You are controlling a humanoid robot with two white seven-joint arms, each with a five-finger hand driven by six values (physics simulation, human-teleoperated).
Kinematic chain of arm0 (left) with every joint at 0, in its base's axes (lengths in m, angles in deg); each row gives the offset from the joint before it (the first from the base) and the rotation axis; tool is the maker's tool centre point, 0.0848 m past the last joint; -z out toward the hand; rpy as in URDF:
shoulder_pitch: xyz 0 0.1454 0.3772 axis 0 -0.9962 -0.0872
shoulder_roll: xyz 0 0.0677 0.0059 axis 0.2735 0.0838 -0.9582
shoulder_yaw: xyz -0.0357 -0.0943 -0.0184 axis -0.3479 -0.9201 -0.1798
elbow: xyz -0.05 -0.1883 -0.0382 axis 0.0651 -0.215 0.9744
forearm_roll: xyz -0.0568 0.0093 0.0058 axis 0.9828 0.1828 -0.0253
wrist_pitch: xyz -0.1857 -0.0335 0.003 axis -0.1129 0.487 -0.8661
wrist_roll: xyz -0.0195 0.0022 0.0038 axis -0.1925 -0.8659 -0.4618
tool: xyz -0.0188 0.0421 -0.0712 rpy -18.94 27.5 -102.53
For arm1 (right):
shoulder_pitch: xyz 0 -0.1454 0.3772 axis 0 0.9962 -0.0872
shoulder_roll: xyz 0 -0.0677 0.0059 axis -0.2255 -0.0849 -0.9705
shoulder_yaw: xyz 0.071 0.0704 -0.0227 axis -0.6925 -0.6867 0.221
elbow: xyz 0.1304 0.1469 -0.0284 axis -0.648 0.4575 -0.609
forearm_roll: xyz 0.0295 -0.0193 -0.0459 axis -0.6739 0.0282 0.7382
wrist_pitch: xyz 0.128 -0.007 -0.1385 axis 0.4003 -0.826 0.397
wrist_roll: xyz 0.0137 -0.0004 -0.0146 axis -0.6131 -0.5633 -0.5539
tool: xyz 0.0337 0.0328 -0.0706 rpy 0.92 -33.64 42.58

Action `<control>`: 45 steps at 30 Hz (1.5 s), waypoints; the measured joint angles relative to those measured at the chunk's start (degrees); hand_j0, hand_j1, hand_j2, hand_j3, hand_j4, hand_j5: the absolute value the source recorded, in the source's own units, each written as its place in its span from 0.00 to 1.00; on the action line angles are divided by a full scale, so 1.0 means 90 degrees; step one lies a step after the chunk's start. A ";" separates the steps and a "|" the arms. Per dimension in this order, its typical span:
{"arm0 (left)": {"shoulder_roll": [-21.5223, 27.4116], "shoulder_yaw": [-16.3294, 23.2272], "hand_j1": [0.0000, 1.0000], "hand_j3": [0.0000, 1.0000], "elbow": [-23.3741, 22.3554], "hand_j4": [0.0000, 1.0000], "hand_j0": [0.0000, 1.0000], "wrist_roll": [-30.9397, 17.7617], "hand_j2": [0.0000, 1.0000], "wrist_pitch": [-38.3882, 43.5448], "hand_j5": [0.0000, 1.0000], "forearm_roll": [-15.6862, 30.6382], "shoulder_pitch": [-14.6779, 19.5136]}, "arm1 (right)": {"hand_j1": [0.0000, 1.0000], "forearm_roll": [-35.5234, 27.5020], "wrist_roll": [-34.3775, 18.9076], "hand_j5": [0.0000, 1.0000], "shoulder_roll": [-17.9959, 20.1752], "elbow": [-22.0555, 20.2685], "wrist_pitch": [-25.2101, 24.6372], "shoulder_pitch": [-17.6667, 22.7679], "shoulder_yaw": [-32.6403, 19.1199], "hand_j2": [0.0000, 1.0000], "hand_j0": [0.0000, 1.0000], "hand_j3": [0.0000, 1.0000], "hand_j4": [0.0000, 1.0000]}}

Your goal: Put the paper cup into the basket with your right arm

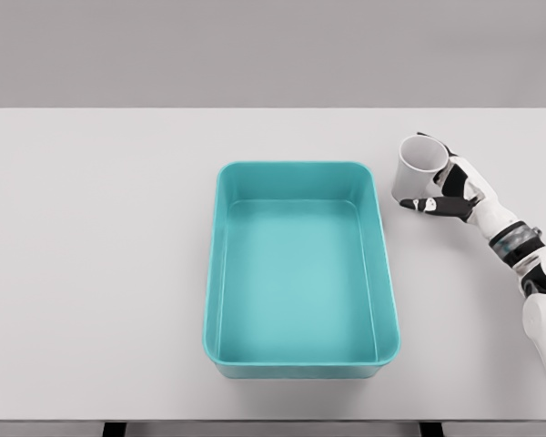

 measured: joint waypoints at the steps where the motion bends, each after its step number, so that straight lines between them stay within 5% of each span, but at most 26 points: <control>1: 0.0000 0.0000 1.00 1.00 0.0000 1.00 1.00 0.0000 1.00 0.0000 1.00 0.0000 0.0000 | 1.00 -0.0001 0.0000 1.00 -0.0001 0.0003 -0.0003 0.0000 0.0001 1.00 1.00 1.00 1.00; 5: 0.0000 0.0000 1.00 1.00 0.0000 1.00 1.00 0.0000 1.00 0.0000 1.00 0.0000 0.0000 | 0.98 -0.0002 0.0000 0.98 0.0001 0.0008 -0.0008 0.0010 0.0004 0.98 0.98 0.98 0.98; 11: 0.0000 0.0000 1.00 1.00 0.0000 1.00 1.00 0.0000 1.00 0.0000 1.00 0.0000 0.0000 | 0.72 -0.0006 0.0001 0.72 0.0006 0.0004 -0.0016 0.0010 0.0003 0.72 0.72 0.72 0.72; 30: 0.0000 0.0000 1.00 1.00 0.0000 1.00 1.00 0.0000 1.00 0.0000 1.00 0.0000 0.0000 | 0.57 -0.0020 0.0000 0.57 0.0052 -0.0087 -0.0003 0.0049 -0.0053 0.57 0.57 0.57 0.57; 45: 0.0000 0.0000 1.00 1.00 0.0000 1.00 1.00 0.0000 1.00 0.0000 1.00 0.0000 0.0000 | 0.56 -0.0076 0.0000 0.56 0.0390 -0.1560 -0.0138 0.0605 -0.0413 0.56 0.56 0.56 0.56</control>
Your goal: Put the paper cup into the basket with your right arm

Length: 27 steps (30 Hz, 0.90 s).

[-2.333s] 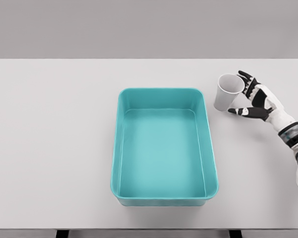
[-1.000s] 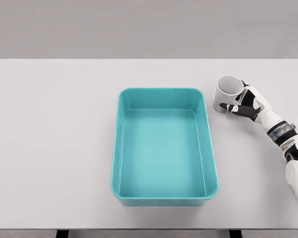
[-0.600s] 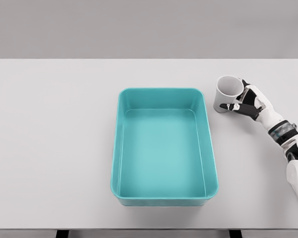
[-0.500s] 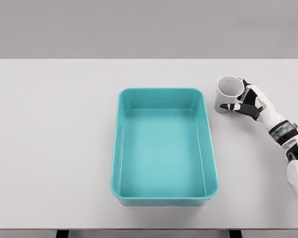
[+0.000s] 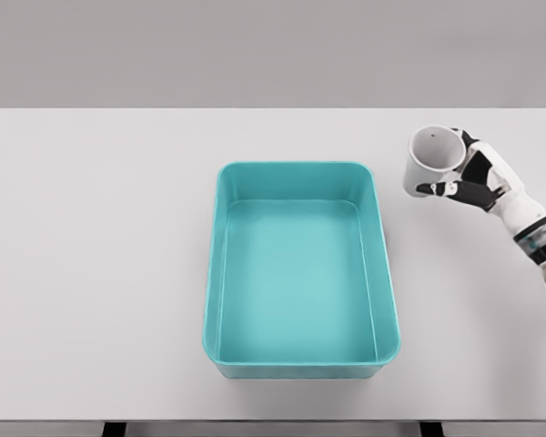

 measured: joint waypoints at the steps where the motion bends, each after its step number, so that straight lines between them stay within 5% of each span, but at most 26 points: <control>1: 0.0000 0.0000 1.00 1.00 0.0000 1.00 1.00 0.0000 1.00 0.0000 1.00 0.0000 0.0000 | 0.56 0.0001 -0.0001 0.56 0.0024 -0.0105 -0.0008 0.0068 -0.0006 0.56 0.56 0.56 0.56; 27: 0.0000 0.0000 1.00 1.00 0.0000 1.00 1.00 0.0000 1.00 0.0000 1.00 0.0000 0.0000 | 0.56 0.0080 -0.0002 0.56 0.0274 -0.2537 -0.0034 0.0772 -0.0222 0.56 0.56 0.56 0.56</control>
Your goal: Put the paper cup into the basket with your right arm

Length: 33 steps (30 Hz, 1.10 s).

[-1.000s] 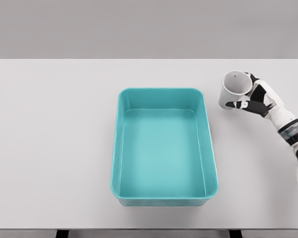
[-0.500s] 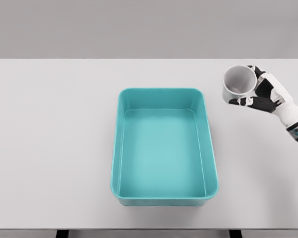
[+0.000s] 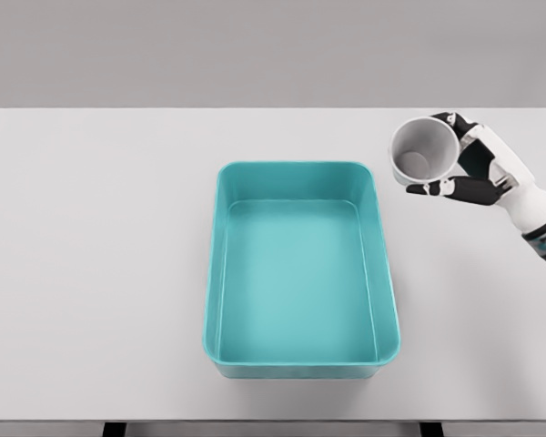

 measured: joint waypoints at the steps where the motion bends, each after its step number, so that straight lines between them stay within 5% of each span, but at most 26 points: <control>1: 0.0000 0.0000 1.00 1.00 0.0000 1.00 1.00 0.0000 1.00 0.0000 1.00 0.0000 0.0000 | 0.56 0.0004 0.0000 0.56 0.0004 -0.0069 0.0003 0.0000 0.0006 0.56 0.56 0.56 0.56; 17: 0.0000 0.0000 1.00 1.00 0.0000 1.00 1.00 0.0000 1.00 0.0000 1.00 0.0000 0.0000 | 0.56 0.0481 -0.0001 0.56 0.0135 -0.1169 0.0014 0.0059 0.0185 0.56 0.56 0.56 0.56; 33: 0.0000 0.0000 1.00 1.00 0.0000 1.00 1.00 0.0000 1.00 0.0000 1.00 0.0000 0.0000 | 0.56 0.1243 -0.0001 0.56 0.0135 -0.1431 0.0187 -0.0010 0.0730 0.56 0.56 0.56 0.56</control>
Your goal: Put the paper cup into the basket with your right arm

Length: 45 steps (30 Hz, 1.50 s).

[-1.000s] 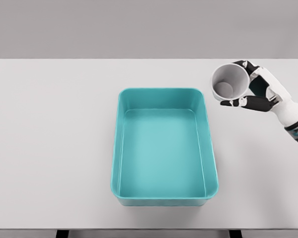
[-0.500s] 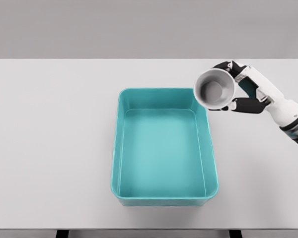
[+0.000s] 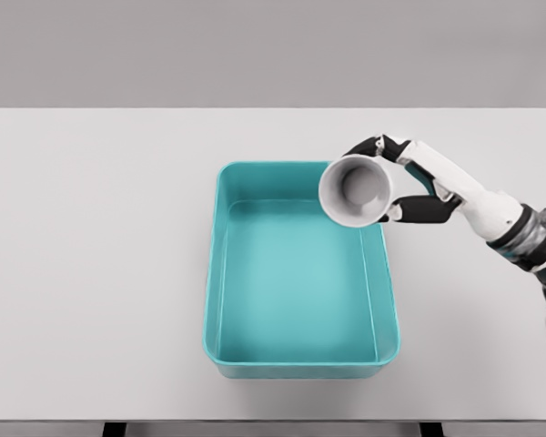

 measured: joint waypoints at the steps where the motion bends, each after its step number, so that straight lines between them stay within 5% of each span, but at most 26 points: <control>1: 0.0000 0.0000 1.00 1.00 0.0000 1.00 1.00 0.0000 1.00 0.0000 1.00 0.0000 0.0000 | 0.56 0.0060 0.0000 0.56 0.0000 -0.0001 0.0009 0.0000 0.0023 0.56 0.56 0.56 0.56; 45: 0.0000 0.0000 1.00 1.00 0.0000 1.00 1.00 0.0000 1.00 0.0000 1.00 0.0000 0.0000 | 0.56 0.2039 0.0000 0.56 0.0410 -0.0003 0.0100 -0.0693 0.1747 0.56 0.56 0.56 0.56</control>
